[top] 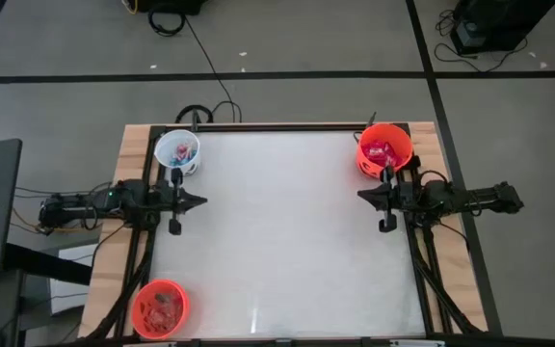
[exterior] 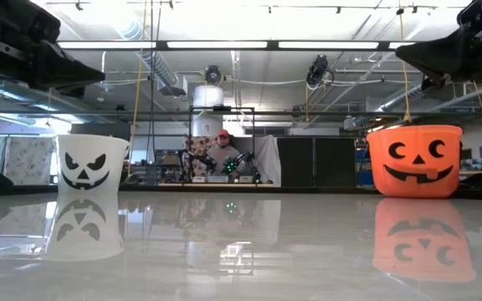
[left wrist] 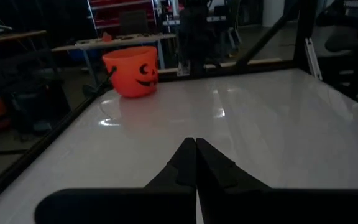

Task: Sort candy by brand, put in halloween buckets
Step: Return to Home Position

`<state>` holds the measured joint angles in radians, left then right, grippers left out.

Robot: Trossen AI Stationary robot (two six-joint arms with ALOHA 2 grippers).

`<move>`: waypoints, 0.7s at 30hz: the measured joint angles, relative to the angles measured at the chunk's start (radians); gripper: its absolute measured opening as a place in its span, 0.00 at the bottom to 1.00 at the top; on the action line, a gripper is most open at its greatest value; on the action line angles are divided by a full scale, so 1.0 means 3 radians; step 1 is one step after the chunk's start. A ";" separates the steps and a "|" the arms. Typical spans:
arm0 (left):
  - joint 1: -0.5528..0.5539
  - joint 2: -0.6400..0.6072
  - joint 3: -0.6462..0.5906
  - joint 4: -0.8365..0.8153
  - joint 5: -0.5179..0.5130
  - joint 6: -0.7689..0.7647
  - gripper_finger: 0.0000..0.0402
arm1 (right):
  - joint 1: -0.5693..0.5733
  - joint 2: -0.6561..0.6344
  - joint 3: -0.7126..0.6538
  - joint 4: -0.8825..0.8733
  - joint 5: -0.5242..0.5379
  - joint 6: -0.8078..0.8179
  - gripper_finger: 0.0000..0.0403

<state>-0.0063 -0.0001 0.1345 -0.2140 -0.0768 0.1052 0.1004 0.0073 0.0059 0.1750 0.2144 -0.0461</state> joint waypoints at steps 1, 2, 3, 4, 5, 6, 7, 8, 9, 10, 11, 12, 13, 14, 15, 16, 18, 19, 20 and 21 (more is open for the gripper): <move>0.0000 0.0000 0.0000 -0.0020 0.0001 0.0004 0.01 | 0.0000 0.0000 0.0000 -0.0015 0.0000 0.0002 0.01; 0.0000 0.0000 0.0000 -0.0018 0.0001 0.0020 0.01 | 0.0000 -0.0012 0.0000 -0.0041 0.0000 0.0001 0.01; 0.0000 0.0000 0.0000 -0.0001 0.0002 0.0056 0.01 | -0.0001 -0.0015 0.0000 -0.0050 -0.0001 0.0000 0.01; 0.0000 -0.0001 0.0000 0.0010 0.0003 0.0069 0.01 | -0.0001 -0.0013 0.0000 -0.0041 -0.0002 -0.0001 0.01; 0.0000 0.0000 0.0000 0.0010 0.0002 0.0078 0.01 | -0.0001 -0.0014 0.0000 -0.0046 -0.0002 -0.0002 0.01; 0.0000 0.0000 0.0000 0.0002 0.0002 0.0087 0.01 | 0.0000 -0.0014 0.0000 -0.0046 -0.0002 -0.0006 0.01; 0.0000 0.0000 0.0000 -0.0001 0.0006 0.0092 0.01 | 0.0000 -0.0014 0.0000 -0.0053 -0.0002 -0.0016 0.01; 0.0000 0.0000 0.0000 -0.0002 0.0006 0.0100 0.01 | 0.0000 -0.0014 0.0000 -0.0052 -0.0002 -0.0025 0.01; 0.0000 0.0000 0.0000 -0.0010 0.0006 0.0101 0.01 | 0.0000 -0.0014 0.0000 -0.0051 -0.0001 -0.0026 0.01; 0.0000 0.0000 0.0000 -0.0026 0.0006 0.0101 0.01 | 0.0000 -0.0014 0.0000 -0.0051 0.0001 -0.0025 0.01; 0.0000 0.0000 0.0000 -0.0051 0.0009 0.0100 0.01 | 0.0000 -0.0014 0.0000 -0.0051 0.0006 -0.0016 0.01; 0.0000 0.0000 0.0000 -0.0079 0.0010 0.0087 0.01 | 0.0000 -0.0014 0.0000 -0.0051 0.0032 0.0006 0.02; 0.0000 0.0000 -0.0001 -0.0097 0.0018 0.0084 0.01 | 0.0000 -0.0010 0.0000 -0.0051 0.0086 0.0032 0.02; 0.0000 0.0000 -0.0003 -0.0093 0.0051 0.0080 0.01 | 0.0000 -0.0001 0.0000 -0.0052 0.0133 0.0055 0.03; 0.0000 0.0000 -0.0003 -0.0090 0.0089 0.0068 0.01 | 0.0000 0.0002 0.0000 -0.0064 0.0171 0.0061 0.04; 0.0000 0.0000 -0.0003 -0.0087 0.0128 0.0060 0.01 | 0.0000 0.0003 0.0000 -0.0070 0.0188 0.0059 0.05; 0.0000 0.0000 -0.0011 -0.0071 0.0160 0.0037 0.01 | 0.0000 0.0003 0.0000 -0.0069 0.0194 0.0062 0.07; 0.0000 0.0000 -0.0023 -0.0062 0.0164 -0.0022 0.01 | 0.0000 0.0003 0.0000 -0.0068 0.0187 0.0084 0.08; 0.0000 0.0000 -0.0040 -0.0062 0.0164 -0.0063 0.01 | 0.0000 0.0003 0.0000 -0.0066 0.0179 0.0104 0.08; 0.0000 0.0000 -0.0070 -0.0039 0.0164 -0.0090 0.01 | 0.0000 0.0003 0.0000 -0.0066 0.0178 0.0115 0.09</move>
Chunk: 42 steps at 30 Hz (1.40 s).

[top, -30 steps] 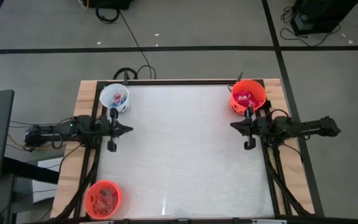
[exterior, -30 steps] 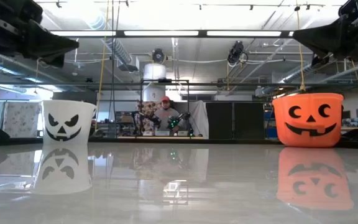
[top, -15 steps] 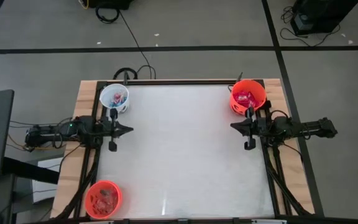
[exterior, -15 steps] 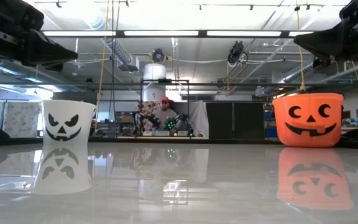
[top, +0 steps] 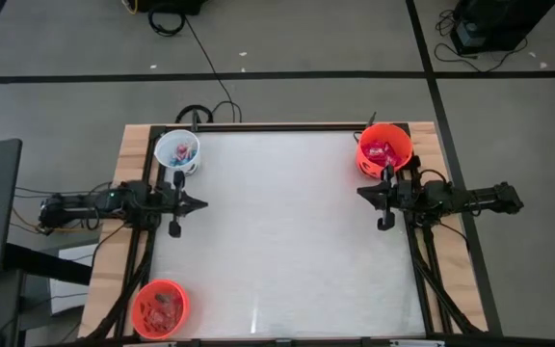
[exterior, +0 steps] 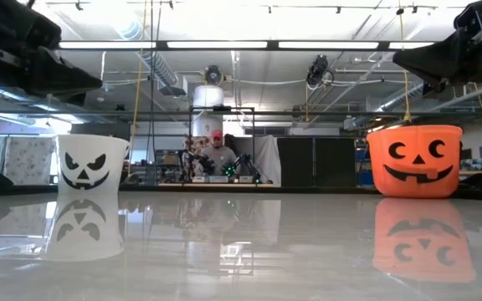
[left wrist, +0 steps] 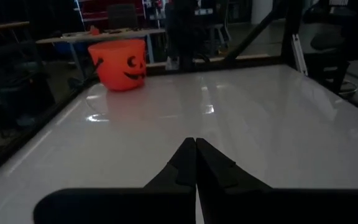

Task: Sort candy by brand, put in halloween buckets
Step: Return to Home Position

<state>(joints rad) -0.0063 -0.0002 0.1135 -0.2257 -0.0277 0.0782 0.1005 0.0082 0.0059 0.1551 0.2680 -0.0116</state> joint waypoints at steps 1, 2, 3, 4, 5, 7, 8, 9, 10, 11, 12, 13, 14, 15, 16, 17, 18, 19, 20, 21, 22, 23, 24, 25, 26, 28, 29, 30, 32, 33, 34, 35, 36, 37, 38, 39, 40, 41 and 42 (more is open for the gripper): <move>0.0000 0.0000 -0.0039 0.0020 0.0000 -0.0001 0.01 | 0.0000 0.0000 0.0000 0.0000 0.0000 0.0001 0.09; 0.0000 0.0000 -0.0089 0.0056 -0.0002 0.0003 0.01 | 0.0000 0.0000 0.0000 0.0000 0.0000 0.0001 0.09; -0.0001 0.0000 -0.0141 0.0157 -0.0013 0.0018 0.01 | 0.0000 0.0000 0.0001 0.0000 0.0000 0.0001 0.09; -0.0001 0.0004 -0.0182 0.0315 -0.0029 0.0058 0.01 | 0.0000 0.0000 0.0001 0.0001 0.0000 0.0002 0.09; -0.0001 0.0027 -0.0234 0.0487 -0.0038 0.0119 0.01 | 0.0000 0.0000 0.0001 0.0001 -0.0001 0.0002 0.09; -0.0001 0.0038 -0.0352 0.0785 -0.0047 0.0222 0.01 | 0.0000 0.0000 0.0001 0.0002 -0.0001 0.0002 0.09; -0.0001 0.0047 -0.0350 0.0785 -0.0049 0.0257 0.01 | 0.0000 0.0000 0.0001 0.0006 -0.0001 0.0003 0.09; -0.0001 0.0069 -0.0350 0.0789 -0.0057 0.0273 0.01 | 0.0000 0.0000 0.0001 0.0011 0.0000 0.0002 0.09; -0.0001 0.0095 -0.0350 0.0793 -0.0078 0.0253 0.01 | 0.0000 0.0000 0.0001 0.0011 0.0000 0.0002 0.09; -0.0001 0.0109 -0.0350 0.0793 -0.0086 0.0233 0.01 | 0.0000 -0.0001 0.0001 0.0012 -0.0002 0.0002 0.09; -0.0001 0.0111 -0.0350 0.0793 -0.0088 0.0224 0.01 | 0.0000 0.0000 0.0001 0.0022 -0.0001 0.0004 0.09; -0.0001 0.0111 -0.0350 0.0797 -0.0088 0.0224 0.01 | 0.0000 0.0000 0.0001 0.0029 0.0000 0.0002 0.09; -0.0001 0.0109 -0.0350 0.0804 -0.0092 0.0221 0.01 | 0.0000 0.0000 0.0001 0.0028 0.0001 0.0002 0.09; -0.0001 0.0107 -0.0350 0.0806 -0.0096 0.0217 0.01 | 0.0000 0.0002 0.0001 0.0027 0.0000 0.0003 0.09; -0.0001 0.0107 -0.0350 0.0808 -0.0099 0.0212 0.01 | 0.0000 0.0003 0.0001 0.0027 0.0000 0.0002 0.09; -0.0001 0.0108 -0.0350 0.0815 -0.0099 0.0212 0.01 | 0.0000 0.0003 0.0001 0.0028 0.0000 0.0002 0.09; -0.0001 0.0109 -0.0351 0.0832 -0.0102 0.0212 0.01 | 0.0000 0.0003 0.0001 0.0027 -0.0001 0.0004 0.09; -0.0001 0.0109 -0.0351 0.0870 -0.0103 0.0210 0.01 | 0.0000 0.0003 0.0001 0.0027 0.0000 0.0003 0.09; -0.0001 0.0109 -0.0351 0.0880 -0.0103 0.0210 0.01 | 0.0000 0.0003 0.0001 0.0028 0.0000 0.0002 0.09; -0.0001 0.0108 -0.0351 0.0874 -0.0103 0.0210 0.01 | 0.0000 0.0003 0.0001 0.0028 -0.0001 0.0004 0.09; -0.0001 0.0109 -0.0351 0.0876 -0.0103 0.0210 0.01 | 0.0000 0.0003 0.0001 0.0027 -0.0001 0.0003 0.09; -0.0001 0.0110 -0.0351 0.0872 -0.0103 0.0210 0.01 | 0.0000 0.0003 0.0001 0.0027 -0.0001 0.0004 0.09; -0.0001 0.0109 -0.0351 0.0872 -0.0103 0.0210 0.01 | 0.0000 0.0003 0.0001 0.0028 0.0000 0.0004 0.09; -0.0001 0.0109 -0.0351 0.0871 -0.0103 0.0210 0.01 | 0.0000 0.0003 0.0001 0.0027 -0.0001 0.0004 0.09; -0.0001 0.0109 -0.0351 0.0866 -0.0103 0.0210 0.01 | 0.0000 0.0003 0.0001 0.0027 -0.0001 0.0004 0.09; -0.0001 0.0109 -0.0351 0.0863 -0.0103 0.0209 0.01 | 0.0000 0.0003 0.0001 0.0028 -0.0001 0.0004 0.09; -0.0001 0.0109 -0.0351 0.0865 -0.0103 0.0209 0.01 | 0.0000 0.0003 0.0001 0.0027 -0.0001 0.0004 0.09; -0.0001 0.0109 -0.0351 0.0865 -0.0103 0.0208 0.01 | 0.0000 0.0003 0.0001 0.0027 -0.0001 0.0004 0.09; -0.0001 0.0109 -0.0351 0.0863 -0.0102 0.0208 0.01 | 0.0000 0.0003 0.0001 0.0027 -0.0001 0.0004 0.09; -0.0001 0.0109 -0.0351 0.0864 -0.0102 0.0208 0.01 | 0.0000 0.0003 0.0001 0.0027 -0.0001 0.0004 0.09; -0.0001 0.0109 -0.0351 0.0864 -0.0102 0.0208 0.01 | 0.0000 0.0003 0.0001 0.0027 -0.0001 0.0004 0.09; -0.0001 0.0109 -0.0352 0.0864 -0.0102 0.0208 0.01 | 0.0000 0.0003 0.0001 0.0027 -0.0001 0.0004 0.09; -0.0001 0.0109 -0.0352 0.0863 -0.0102 0.0208 0.01 | 0.0000 0.0003 0.0001 0.0027 -0.0001 0.0004 0.09; -0.0001 0.0109 -0.0352 0.0862 -0.0102 0.0208 0.01 | 0.0000 0.0003 0.0001 0.0027 -0.0001 0.0004 0.09; -0.0001 0.0109 -0.0352 0.0864 -0.0102 0.0208 0.01 | 0.0000 0.0003 0.0001 0.0027 -0.0001 0.0004 0.09; -0.0001 0.0109 -0.0352 0.0863 -0.0102 0.0208 0.01 | 0.0000 0.0003 0.0001 0.0027 -0.0001 0.0004 0.09; -0.0001 0.0109 -0.0352 0.0862 -0.0102 0.0208 0.01 | 0.0000 0.0003 0.0001 0.0027 -0.0001 0.0004 0.09; -0.0001 0.0109 -0.0352 0.0862 -0.0102 0.0208 0.01 | 0.0000 0.0003 0.0001 0.0027 -0.0001 0.0004 0.09; -0.0001 0.0109 -0.0352 0.0862 -0.0101 0.0208 0.01 | 0.0000 0.0003 0.0001 0.0027 -0.0001 0.0005 0.09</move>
